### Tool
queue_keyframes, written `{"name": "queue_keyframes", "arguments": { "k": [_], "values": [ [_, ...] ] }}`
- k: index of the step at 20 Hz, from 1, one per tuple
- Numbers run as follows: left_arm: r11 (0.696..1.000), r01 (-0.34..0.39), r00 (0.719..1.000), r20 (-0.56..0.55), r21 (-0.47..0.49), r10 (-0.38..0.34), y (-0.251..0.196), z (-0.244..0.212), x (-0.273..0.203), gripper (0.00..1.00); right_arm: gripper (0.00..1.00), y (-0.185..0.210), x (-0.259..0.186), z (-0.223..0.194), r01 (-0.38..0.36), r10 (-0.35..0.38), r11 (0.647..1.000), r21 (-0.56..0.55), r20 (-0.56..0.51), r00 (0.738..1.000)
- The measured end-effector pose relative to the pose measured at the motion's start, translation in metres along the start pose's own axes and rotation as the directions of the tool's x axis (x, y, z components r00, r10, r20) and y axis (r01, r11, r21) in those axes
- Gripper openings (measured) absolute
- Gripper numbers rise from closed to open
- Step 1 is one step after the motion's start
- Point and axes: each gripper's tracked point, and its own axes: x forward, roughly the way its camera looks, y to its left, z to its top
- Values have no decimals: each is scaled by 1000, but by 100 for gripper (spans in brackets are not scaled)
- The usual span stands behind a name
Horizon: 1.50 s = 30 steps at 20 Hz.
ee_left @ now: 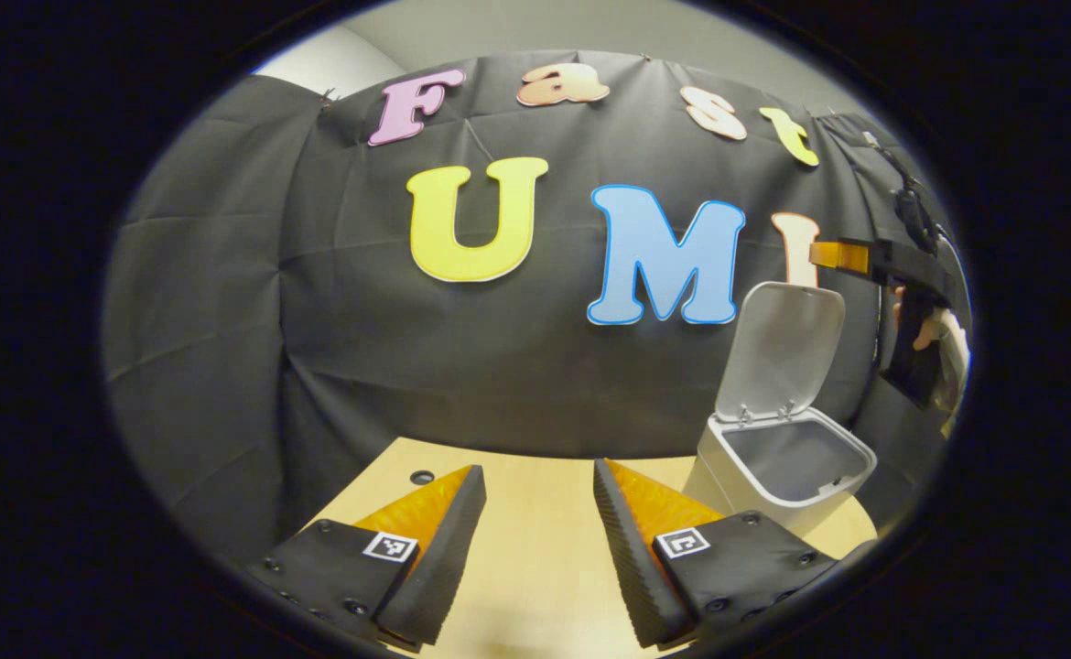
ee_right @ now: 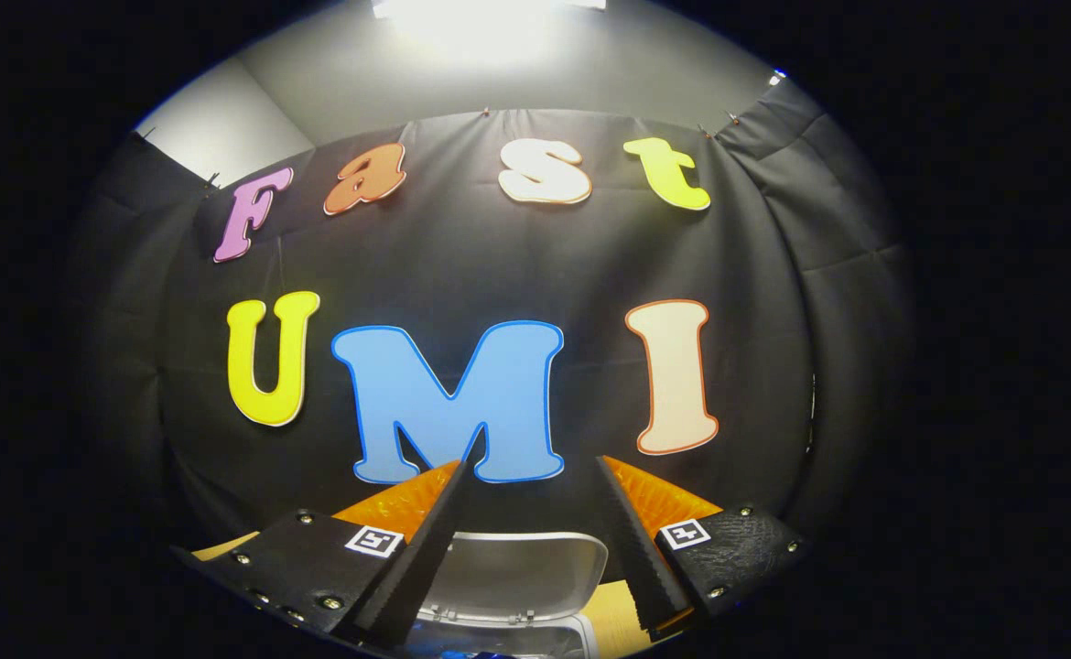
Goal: Press the lid of the desktop garbage bin to open it, pick up the crumpled paper on the desktop and throw it into the bin, then pick up the pop can on the desktop and drop it into the bin, and finally close the garbage bin lid.
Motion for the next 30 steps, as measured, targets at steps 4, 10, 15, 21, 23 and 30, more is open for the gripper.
{"name": "queue_keyframes", "arguments": {
  "k": [4,10,15,21,23,30],
  "values": [
    [1000,0,1000,-10,0,0,1,-1,8,81,87,-2,9,-16,2,-3,1000,-12,-36,999],
    [1000,15,1000,-24,-5,-15,-8,-6,14,80,87,0,7,-25,-19,17,1000,-20,-73,997],
    [999,45,999,-23,2,-45,-21,-3,17,81,87,0,-13,-30,-49,46,998,-28,-112,993],
    [997,82,996,-22,5,-81,-38,-5,11,80,87,1,-48,-42,-91,85,996,-21,-185,979],
    [996,93,995,-21,4,-93,-42,-4,9,81,92,1,-60,-49,-107,98,994,-31,-214,972],
    [992,126,992,-26,13,-126,-57,-7,3,81,88,4,-100,-101,-158,127,986,-51,-381,916]
  ]
}}
